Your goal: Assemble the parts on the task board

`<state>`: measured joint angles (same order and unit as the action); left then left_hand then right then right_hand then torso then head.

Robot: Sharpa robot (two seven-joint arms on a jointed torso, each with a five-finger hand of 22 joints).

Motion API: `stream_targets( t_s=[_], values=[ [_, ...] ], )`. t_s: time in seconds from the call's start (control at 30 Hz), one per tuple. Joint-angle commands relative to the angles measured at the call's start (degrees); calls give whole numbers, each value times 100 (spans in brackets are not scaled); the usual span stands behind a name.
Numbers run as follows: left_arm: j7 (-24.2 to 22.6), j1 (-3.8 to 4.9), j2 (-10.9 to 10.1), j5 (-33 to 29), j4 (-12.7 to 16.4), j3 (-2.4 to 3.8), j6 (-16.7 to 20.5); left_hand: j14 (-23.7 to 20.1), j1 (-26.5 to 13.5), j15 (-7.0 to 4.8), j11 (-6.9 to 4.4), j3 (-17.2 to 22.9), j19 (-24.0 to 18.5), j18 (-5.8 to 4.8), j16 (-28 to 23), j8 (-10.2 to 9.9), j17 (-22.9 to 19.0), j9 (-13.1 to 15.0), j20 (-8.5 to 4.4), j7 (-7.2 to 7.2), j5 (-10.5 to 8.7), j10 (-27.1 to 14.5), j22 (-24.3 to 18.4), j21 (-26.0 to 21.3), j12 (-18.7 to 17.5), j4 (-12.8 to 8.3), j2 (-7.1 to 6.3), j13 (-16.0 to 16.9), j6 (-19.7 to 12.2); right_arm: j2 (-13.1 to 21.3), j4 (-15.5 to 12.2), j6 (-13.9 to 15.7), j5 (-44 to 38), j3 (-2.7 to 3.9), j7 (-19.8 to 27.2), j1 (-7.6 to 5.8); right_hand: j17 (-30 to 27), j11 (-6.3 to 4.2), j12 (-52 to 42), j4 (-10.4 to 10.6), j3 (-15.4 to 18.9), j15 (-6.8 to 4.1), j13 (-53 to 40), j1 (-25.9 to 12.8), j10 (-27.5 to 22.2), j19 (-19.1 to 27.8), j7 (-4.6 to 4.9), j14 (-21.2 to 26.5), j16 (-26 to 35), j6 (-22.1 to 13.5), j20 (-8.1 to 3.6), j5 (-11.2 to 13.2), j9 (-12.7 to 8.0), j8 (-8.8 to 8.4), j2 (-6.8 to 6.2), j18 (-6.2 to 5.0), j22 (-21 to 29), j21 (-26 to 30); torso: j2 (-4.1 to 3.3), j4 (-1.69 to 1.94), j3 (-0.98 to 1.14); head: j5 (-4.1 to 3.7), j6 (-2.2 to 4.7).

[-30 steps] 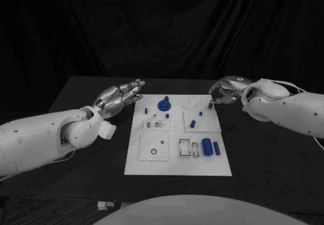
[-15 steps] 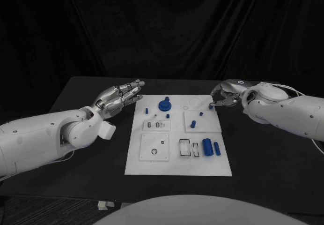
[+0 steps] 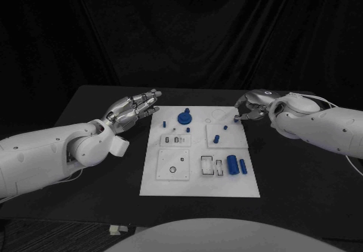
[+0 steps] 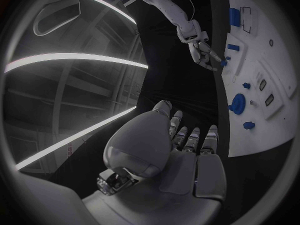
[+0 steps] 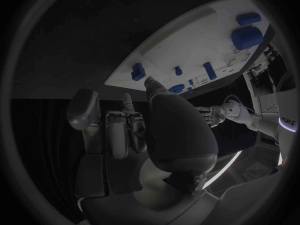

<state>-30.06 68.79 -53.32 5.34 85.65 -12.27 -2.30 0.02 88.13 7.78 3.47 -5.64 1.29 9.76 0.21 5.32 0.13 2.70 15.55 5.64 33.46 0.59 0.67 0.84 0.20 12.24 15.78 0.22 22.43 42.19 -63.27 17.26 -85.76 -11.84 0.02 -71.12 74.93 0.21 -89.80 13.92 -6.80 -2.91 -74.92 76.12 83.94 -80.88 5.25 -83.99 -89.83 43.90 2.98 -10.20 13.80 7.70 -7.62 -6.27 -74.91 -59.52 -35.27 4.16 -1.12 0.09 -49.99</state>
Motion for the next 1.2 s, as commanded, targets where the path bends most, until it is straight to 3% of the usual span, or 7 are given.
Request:
stream_targets(
  t_s=[0.03,0.37,0.53,0.77,1.03,1.2],
  values=[
    [-87,-7,8,-3,10,6,-56,3,50,51,44,30,4,53,-14,20,-9,0,48,24,21,-4,6,29,26,9,-18,7,2,-11,18,-13,-8,2,-75,26,1507,0,-20,37,-13,-22,-1508,95,606,-30,6,-601,-17,-9,17,-34,7,36,12,88,-775,31,0,-2,-1,4,-1],
    [-86,-9,1,-3,3,6,-58,3,50,51,44,30,4,53,-14,20,-9,0,48,24,21,-4,6,29,26,9,-18,7,2,19,-34,29,-8,2,-26,46,1507,3,-20,105,16,-20,-1508,80,606,-34,10,-601,-17,36,20,-26,24,77,-18,89,-780,33,-1,-2,-1,13,-1],
    [-87,-11,1,-3,-2,6,-64,3,50,51,44,30,4,53,-14,20,-9,0,48,24,21,-4,6,29,26,9,-18,7,2,71,-121,58,-7,2,-7,50,1507,-1,-20,267,84,-22,-1508,22,606,-45,4,-601,-17,25,19,296,37,105,-96,89,-787,43,-1,-1,1,9,-1],
    [-85,-17,7,-3,-12,6,-79,3,52,50,47,40,2,52,-15,20,-9,0,49,27,26,-5,6,28,25,3,-19,6,-2,119,-202,24,-6,1,-24,66,1507,-3,-20,274,102,-23,-1508,1,606,-49,2,-601,-17,19,18,381,40,112,-118,90,-790,43,5,-4,-2,7,-1],
    [-81,-23,2,-3,-12,6,-84,3,52,51,49,45,3,52,-15,20,-9,0,49,28,27,-5,6,29,25,1,-19,6,-4,97,-159,-59,-6,1,-71,123,1507,4,-20,188,-10,-20,-1508,313,606,-54,14,-601,-17,68,17,-365,71,189,-19,88,-790,85,3,-2,-1,20,-1],
    [-79,-26,0,-3,-12,6,-87,3,52,51,49,45,3,52,-15,20,-9,0,49,28,27,-5,6,29,25,1,-19,6,-4,65,-108,-101,-6,1,-105,152,1507,9,-20,125,-45,-17,-1508,416,606,-57,20,-601,-17,91,19,-662,88,219,24,87,-790,99,7,-5,-3,22,-1]
  ],
)
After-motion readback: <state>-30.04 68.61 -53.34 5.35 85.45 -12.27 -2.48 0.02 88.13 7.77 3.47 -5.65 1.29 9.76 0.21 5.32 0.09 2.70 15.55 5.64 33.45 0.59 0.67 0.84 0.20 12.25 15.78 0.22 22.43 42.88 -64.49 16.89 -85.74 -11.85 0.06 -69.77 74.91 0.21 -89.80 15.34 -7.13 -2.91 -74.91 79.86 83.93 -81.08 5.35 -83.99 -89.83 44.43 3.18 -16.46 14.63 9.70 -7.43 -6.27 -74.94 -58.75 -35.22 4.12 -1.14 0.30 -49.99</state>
